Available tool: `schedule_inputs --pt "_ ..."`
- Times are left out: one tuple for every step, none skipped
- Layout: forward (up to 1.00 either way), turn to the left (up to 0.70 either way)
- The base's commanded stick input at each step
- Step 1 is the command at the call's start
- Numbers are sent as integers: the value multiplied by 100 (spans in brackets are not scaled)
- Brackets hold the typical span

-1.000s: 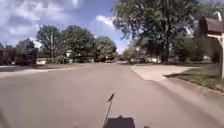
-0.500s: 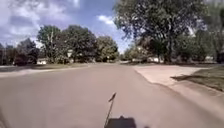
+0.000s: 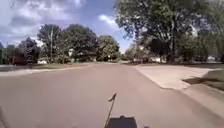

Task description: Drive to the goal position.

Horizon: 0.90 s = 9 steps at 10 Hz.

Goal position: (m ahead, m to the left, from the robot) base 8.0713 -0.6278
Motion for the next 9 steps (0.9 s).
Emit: schedule_inputs --pt "100 3" --pt "100 3" --pt "100 3" --pt "100 3" --pt "100 3" --pt "100 3" --pt "100 3" --pt "100 3" --pt "100 3"
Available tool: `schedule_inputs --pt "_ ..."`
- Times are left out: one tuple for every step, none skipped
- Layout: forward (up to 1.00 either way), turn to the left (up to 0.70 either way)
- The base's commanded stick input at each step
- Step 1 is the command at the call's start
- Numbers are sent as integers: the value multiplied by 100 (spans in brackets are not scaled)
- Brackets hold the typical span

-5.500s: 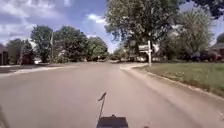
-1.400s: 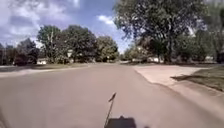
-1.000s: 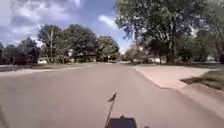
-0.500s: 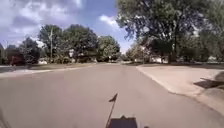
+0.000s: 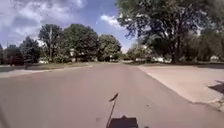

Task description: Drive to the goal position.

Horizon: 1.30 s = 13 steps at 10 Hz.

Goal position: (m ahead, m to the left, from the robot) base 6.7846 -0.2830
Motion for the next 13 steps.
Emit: schedule_inputs --pt "100 3" --pt "100 3" --pt "100 0" --pt "100 0" --pt "100 0" --pt "100 -13" --pt "100 -39" --pt "100 -39" --pt "100 -39" --pt "100 -39" --pt "100 -29" --pt "100 -1" --pt "100 0"
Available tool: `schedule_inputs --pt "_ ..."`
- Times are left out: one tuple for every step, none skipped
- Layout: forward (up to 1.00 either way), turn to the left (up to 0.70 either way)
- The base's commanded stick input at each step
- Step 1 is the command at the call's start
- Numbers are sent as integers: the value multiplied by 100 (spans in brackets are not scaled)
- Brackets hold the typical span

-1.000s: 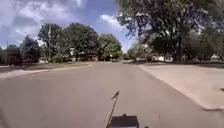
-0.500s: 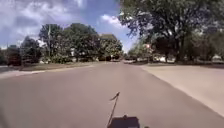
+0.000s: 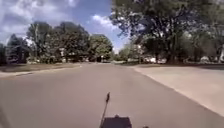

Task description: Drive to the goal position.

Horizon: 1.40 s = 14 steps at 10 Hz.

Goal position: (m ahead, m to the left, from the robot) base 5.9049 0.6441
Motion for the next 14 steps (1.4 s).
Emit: schedule_inputs --pt "100 0" --pt "100 0" --pt "100 0" --pt "100 0" --pt "100 0" --pt "100 0" --pt "100 0" --pt "100 0" --pt "100 0" --pt "100 0" --pt "100 0" --pt "100 0" --pt "100 0" --pt "100 0"
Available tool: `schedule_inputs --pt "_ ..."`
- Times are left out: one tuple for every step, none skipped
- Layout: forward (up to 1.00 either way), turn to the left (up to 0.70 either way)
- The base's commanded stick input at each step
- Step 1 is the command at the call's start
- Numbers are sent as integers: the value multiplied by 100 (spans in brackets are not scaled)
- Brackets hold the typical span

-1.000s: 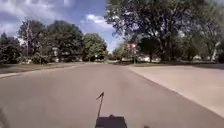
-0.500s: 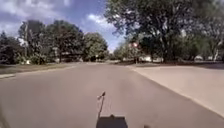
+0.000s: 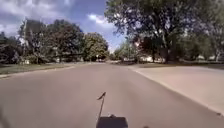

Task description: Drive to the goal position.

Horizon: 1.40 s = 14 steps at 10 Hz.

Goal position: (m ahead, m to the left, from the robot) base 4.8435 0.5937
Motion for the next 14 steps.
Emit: schedule_inputs --pt "100 0" --pt "100 0" --pt "100 0" --pt "100 0" --pt "100 0" --pt "100 0" --pt "100 0" --pt "100 0" --pt "100 0" --pt "100 0" --pt "100 0" --pt "100 0" --pt "100 0" --pt "100 0"
